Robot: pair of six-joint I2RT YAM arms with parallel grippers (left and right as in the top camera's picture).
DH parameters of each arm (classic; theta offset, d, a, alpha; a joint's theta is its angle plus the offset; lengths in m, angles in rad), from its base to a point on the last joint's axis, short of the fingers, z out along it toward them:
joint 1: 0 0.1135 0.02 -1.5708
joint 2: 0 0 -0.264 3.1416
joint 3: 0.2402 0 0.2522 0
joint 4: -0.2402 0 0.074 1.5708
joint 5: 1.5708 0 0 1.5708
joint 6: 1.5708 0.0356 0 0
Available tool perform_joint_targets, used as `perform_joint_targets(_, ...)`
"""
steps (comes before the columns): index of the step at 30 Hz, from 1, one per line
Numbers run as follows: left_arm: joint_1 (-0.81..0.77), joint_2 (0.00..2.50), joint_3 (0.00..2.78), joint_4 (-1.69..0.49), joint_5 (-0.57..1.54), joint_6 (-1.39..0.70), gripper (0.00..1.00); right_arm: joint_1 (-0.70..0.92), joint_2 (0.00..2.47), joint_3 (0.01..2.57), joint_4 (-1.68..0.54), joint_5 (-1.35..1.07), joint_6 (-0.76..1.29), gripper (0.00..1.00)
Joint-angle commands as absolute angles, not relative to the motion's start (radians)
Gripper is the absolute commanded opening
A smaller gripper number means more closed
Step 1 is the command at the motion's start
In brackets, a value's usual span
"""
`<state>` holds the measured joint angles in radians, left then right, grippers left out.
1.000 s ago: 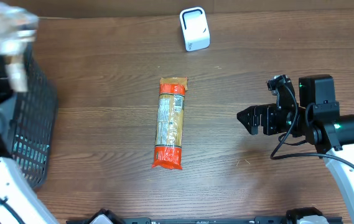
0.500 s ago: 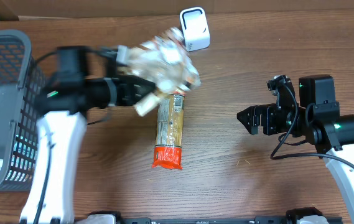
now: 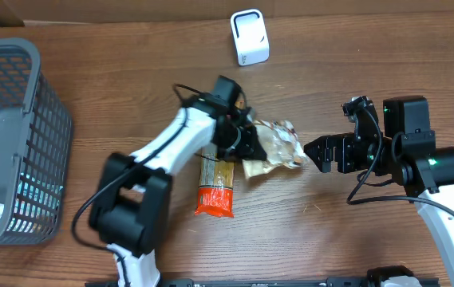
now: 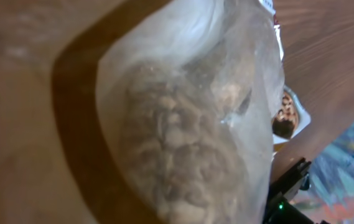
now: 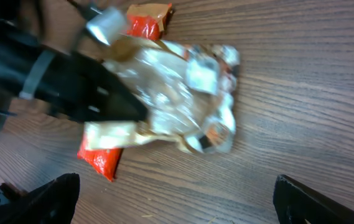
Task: Scan the item barcode
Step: 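Carry the pastry bag right and place it beside the right gripper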
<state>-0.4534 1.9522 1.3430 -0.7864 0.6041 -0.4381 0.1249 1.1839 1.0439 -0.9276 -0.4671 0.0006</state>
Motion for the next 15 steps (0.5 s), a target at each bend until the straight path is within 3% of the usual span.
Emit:
perform_joint_targets(1, -0.49, 1.991, 1.351, -0.744, 0.687, -0.48, 0.49, 0.129, 1.182, 1.067, -0.921, -0.471, -0.001, 1.0)
perform_joint_targets(3, -0.492, 1.989, 1.353, -0.725, 0.705, -0.48, 0.78, 0.129, 1.182, 1.067, -0.917, -0.472, -0.001, 1.0)
perform_joint_targets(5, -0.486, 1.981, 1.365, -0.725, 0.701, -0.479, 0.88, 0.129, 1.182, 1.067, -0.911, -0.472, -0.001, 1.0)
perform_joint_targets(8, -0.456, 1.967, 1.412, -0.749, 0.693, -0.471, 0.97, 0.129, 1.182, 1.067, -0.911, -0.472, -0.001, 1.0)
perform_joint_targets(15, -0.319, 1.903, 1.657, -0.969, 0.515, -0.398, 1.0, 0.129, 1.182, 1.067, -0.911, -0.472, -0.001, 1.0)
